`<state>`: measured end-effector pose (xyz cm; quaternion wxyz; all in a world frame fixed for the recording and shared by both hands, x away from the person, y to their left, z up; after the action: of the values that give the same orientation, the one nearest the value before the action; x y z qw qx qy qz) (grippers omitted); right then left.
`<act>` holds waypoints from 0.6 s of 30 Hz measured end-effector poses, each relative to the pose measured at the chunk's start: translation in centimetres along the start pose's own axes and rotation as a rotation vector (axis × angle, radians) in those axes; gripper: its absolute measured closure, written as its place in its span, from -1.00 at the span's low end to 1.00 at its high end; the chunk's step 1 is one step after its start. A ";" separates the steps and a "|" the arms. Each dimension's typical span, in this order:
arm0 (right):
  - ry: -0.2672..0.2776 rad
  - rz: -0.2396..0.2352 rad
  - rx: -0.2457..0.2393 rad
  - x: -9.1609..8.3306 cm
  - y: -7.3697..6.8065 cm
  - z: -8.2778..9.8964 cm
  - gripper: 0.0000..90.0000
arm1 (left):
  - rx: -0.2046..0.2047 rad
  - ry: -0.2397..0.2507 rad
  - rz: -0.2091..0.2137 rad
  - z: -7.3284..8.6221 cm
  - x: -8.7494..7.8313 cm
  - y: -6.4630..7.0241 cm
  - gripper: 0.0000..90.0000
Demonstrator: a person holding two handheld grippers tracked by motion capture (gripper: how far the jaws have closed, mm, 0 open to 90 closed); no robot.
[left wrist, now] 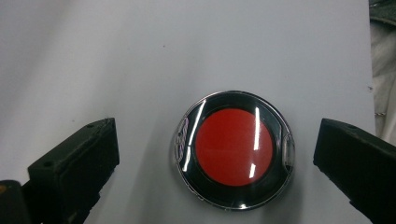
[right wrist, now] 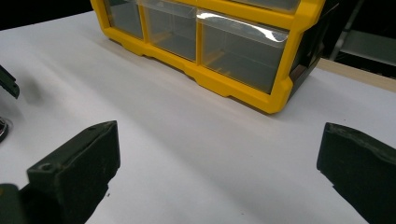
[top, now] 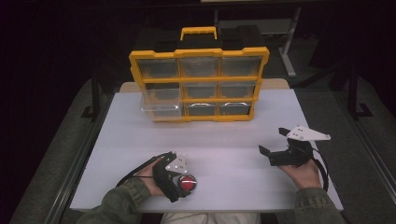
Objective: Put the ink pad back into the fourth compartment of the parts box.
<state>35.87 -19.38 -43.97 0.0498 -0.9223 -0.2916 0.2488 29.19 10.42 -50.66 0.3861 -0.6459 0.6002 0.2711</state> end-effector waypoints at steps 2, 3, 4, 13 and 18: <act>-0.004 0.004 -0.004 0.0 0.0 0.0 -1.00 | 0.002 -0.003 0.003 0.0 0.1 0.1 -0.99; -0.004 0.004 -0.004 0.0 0.0 0.0 -1.00 | 0.002 -0.006 0.007 0.0 0.1 0.1 -0.99; -0.005 0.005 -0.005 0.1 0.0 0.1 -1.00 | 0.004 -0.006 0.010 0.1 0.1 0.1 -0.98; 0.001 0.007 -0.009 0.1 0.0 0.0 -1.00 | 0.016 -0.006 0.039 0.1 0.3 0.5 -0.75; -0.002 0.005 -0.010 0.1 -0.1 0.1 -1.00 | 0.023 -0.008 0.056 0.0 0.4 0.7 -0.63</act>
<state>35.85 -19.23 -44.06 0.0444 -0.9229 -0.2907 0.2485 28.54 10.24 -51.10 0.3881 -0.6231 0.6198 0.2776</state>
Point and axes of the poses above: each handheld gripper's, and its own axes: x roughly forward along the jaws, z roughly out of its underside, y roughly to its right, the point moved 9 cm from there along x, roughly forward along the jaws, and after that the axes turned 14 degrees about x, right-handed, at the moved point
